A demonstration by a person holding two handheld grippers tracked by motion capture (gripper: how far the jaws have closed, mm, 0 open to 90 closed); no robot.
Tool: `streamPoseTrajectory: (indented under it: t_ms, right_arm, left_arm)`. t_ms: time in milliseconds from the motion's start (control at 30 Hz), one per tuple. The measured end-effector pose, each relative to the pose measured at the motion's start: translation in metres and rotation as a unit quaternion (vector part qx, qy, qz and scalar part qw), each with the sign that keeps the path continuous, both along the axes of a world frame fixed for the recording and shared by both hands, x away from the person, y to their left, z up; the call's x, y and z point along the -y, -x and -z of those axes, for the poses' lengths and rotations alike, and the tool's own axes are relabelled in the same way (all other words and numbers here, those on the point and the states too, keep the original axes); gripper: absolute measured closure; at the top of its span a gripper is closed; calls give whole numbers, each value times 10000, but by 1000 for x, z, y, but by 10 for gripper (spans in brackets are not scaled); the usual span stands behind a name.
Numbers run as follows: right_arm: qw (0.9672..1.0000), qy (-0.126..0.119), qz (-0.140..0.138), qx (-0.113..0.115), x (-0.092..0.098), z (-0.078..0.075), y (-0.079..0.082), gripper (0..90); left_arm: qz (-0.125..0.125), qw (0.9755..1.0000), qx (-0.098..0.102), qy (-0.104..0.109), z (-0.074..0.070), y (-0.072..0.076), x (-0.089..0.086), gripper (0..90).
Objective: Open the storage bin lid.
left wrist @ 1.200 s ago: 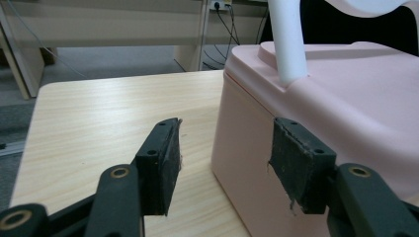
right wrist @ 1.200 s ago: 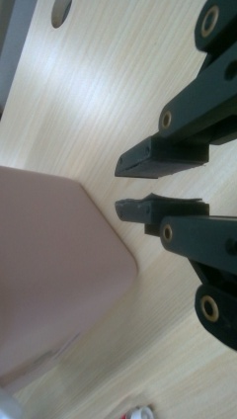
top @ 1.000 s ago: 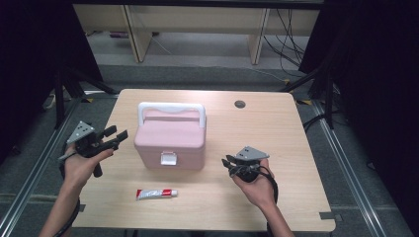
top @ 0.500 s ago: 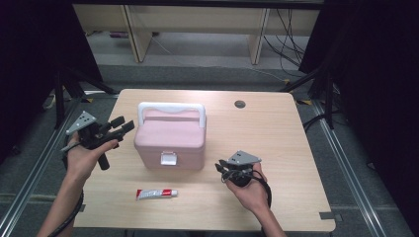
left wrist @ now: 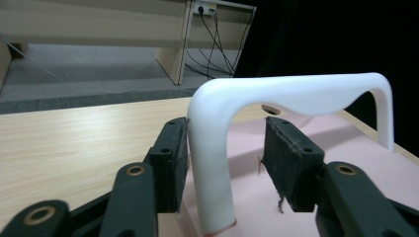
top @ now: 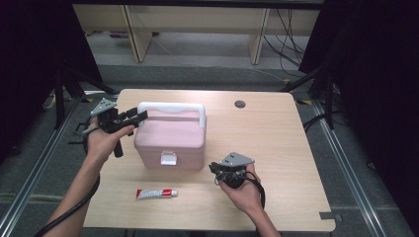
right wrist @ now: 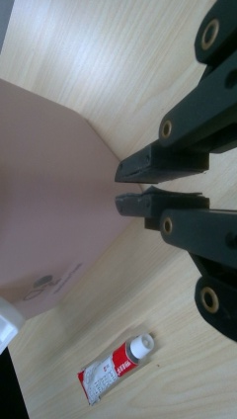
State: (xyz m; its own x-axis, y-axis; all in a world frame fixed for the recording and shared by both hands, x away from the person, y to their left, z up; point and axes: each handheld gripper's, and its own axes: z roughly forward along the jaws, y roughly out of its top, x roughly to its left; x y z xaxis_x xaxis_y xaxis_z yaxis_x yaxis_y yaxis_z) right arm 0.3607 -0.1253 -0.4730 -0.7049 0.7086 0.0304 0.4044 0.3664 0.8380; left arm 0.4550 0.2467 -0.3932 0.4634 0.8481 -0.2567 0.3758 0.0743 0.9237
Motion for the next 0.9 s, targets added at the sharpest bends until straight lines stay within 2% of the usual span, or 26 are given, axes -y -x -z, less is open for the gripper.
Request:
streamPoseTrajectory:
  t_ms: [100,167,200,267,300,400,467,533,600,700,733,767,800,867,900]
  right_arm:
    - [9999,55,-82,59,0,-1,-1,835]
    - [9999,7,-95,90,-1,-1,-2,835]
    - [9998,-39,-173,81,-2,0,-3,835]
    - [10000,-40,-60,18,-4,-2,-1,835]
    - [9998,15,-146,118,-3,-3,-2,835]
    - [9998,-5,-152,106,-5,-5,-3,835]
    - [9998,-4,-169,142,-6,-6,-3,836]
    - [9999,-93,-117,67,-8,-7,-2,837]
    - [9997,-66,-180,180,-10,-8,-4,837]
    - [9995,-93,-201,202,-12,-10,-5,840]
    - [9997,-97,-192,144,-13,-12,-4,841]
    - [9994,-67,-219,242,-13,-13,-5,844]
    - [9994,-157,-202,222,-15,-13,-5,848]
    - [9994,-183,-204,193,-16,-16,-5,859]
    - [9992,-208,-197,278,-16,-16,-6,866]
  left_arm:
    - [-105,9999,-95,-78,2,-5,2,547]
    - [-100,9998,-147,-131,4,-8,2,567]
    - [-95,9998,-156,-119,5,-9,3,583]
    - [-116,9997,-188,-120,5,-9,3,623]
    - [-132,9997,-189,-112,4,-10,3,651]
    - [-148,9995,-261,-81,4,-11,3,707]
    - [-167,9994,-311,-44,3,-11,3,711]
    - [-174,9991,-378,-50,2,-11,3,713]
    - [-151,9988,-467,-19,0,-12,3,713]
    - [-140,9985,-534,6,-1,-13,3,713]
    - [-156,9982,-569,36,-2,-14,3,713]
    - [-162,9981,-592,40,-3,-15,3,713]
    - [-166,9979,-625,59,-4,-16,3,713]
    - [-176,9976,-671,87,-6,-17,3,714]
    - [-182,9973,-709,113,-7,-18,3,714]
